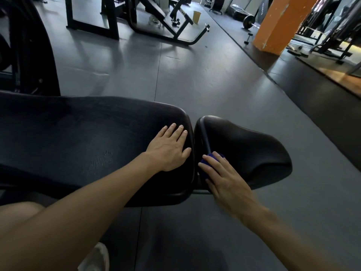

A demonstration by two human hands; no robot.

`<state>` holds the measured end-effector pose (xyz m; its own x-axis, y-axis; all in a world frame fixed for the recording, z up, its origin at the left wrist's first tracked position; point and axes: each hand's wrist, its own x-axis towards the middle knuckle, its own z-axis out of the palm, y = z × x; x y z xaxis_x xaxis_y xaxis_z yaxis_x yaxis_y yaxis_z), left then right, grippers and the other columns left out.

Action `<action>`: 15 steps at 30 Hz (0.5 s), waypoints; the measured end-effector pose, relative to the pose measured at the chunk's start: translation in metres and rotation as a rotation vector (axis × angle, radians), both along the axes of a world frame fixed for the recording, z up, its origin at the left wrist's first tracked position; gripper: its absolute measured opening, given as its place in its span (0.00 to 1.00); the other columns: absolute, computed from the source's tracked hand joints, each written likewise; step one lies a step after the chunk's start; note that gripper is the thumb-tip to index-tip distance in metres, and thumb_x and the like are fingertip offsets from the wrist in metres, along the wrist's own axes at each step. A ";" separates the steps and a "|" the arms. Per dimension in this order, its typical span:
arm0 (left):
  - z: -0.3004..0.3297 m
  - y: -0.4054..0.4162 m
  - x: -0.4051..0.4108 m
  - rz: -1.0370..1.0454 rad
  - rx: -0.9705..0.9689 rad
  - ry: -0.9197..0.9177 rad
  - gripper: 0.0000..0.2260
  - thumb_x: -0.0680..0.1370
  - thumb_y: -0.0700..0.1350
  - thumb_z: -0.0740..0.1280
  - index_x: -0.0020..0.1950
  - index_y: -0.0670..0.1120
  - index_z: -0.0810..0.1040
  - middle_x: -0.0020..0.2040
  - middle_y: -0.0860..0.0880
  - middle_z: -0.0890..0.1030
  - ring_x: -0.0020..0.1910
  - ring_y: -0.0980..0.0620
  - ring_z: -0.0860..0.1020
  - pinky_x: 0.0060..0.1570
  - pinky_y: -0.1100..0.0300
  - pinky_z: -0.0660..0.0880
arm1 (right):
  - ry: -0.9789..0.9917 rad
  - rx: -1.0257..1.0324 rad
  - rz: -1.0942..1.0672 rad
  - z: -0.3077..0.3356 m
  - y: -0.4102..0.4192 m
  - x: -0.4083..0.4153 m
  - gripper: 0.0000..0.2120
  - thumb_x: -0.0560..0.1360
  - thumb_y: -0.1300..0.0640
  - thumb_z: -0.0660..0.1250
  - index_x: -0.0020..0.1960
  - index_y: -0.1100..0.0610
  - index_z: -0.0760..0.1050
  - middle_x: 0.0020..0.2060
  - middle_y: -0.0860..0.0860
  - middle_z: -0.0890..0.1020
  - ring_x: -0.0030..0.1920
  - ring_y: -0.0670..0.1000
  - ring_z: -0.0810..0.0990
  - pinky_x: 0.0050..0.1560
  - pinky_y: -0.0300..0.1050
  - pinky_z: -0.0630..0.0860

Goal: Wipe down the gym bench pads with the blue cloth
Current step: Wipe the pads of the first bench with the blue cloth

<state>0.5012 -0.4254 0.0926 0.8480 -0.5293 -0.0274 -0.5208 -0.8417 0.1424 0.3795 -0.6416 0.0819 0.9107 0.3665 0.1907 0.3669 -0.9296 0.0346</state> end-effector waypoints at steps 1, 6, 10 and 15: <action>-0.001 0.001 -0.003 0.002 -0.005 -0.010 0.31 0.85 0.62 0.43 0.84 0.48 0.44 0.84 0.49 0.42 0.82 0.49 0.38 0.81 0.49 0.39 | -0.017 0.001 0.017 -0.002 -0.001 -0.004 0.22 0.83 0.50 0.56 0.75 0.54 0.70 0.77 0.51 0.67 0.80 0.54 0.57 0.78 0.55 0.59; -0.005 0.003 -0.012 0.022 -0.022 -0.052 0.31 0.85 0.62 0.43 0.84 0.48 0.45 0.84 0.49 0.43 0.82 0.50 0.39 0.81 0.50 0.39 | 0.028 -0.008 0.031 0.007 -0.003 0.027 0.24 0.83 0.48 0.51 0.76 0.53 0.69 0.77 0.51 0.67 0.79 0.54 0.60 0.78 0.54 0.59; -0.005 0.004 -0.013 0.028 -0.052 -0.077 0.31 0.84 0.62 0.44 0.84 0.49 0.48 0.84 0.50 0.47 0.83 0.51 0.41 0.81 0.50 0.42 | 0.161 0.105 -0.135 0.019 0.007 0.120 0.23 0.85 0.51 0.53 0.79 0.54 0.63 0.79 0.53 0.61 0.80 0.55 0.55 0.80 0.53 0.51; -0.002 0.004 -0.013 0.045 -0.068 -0.122 0.30 0.84 0.61 0.45 0.84 0.48 0.53 0.84 0.50 0.53 0.83 0.51 0.46 0.81 0.51 0.46 | 0.116 0.391 -0.302 0.037 0.043 0.169 0.13 0.84 0.59 0.56 0.65 0.59 0.74 0.62 0.59 0.78 0.65 0.59 0.73 0.66 0.50 0.65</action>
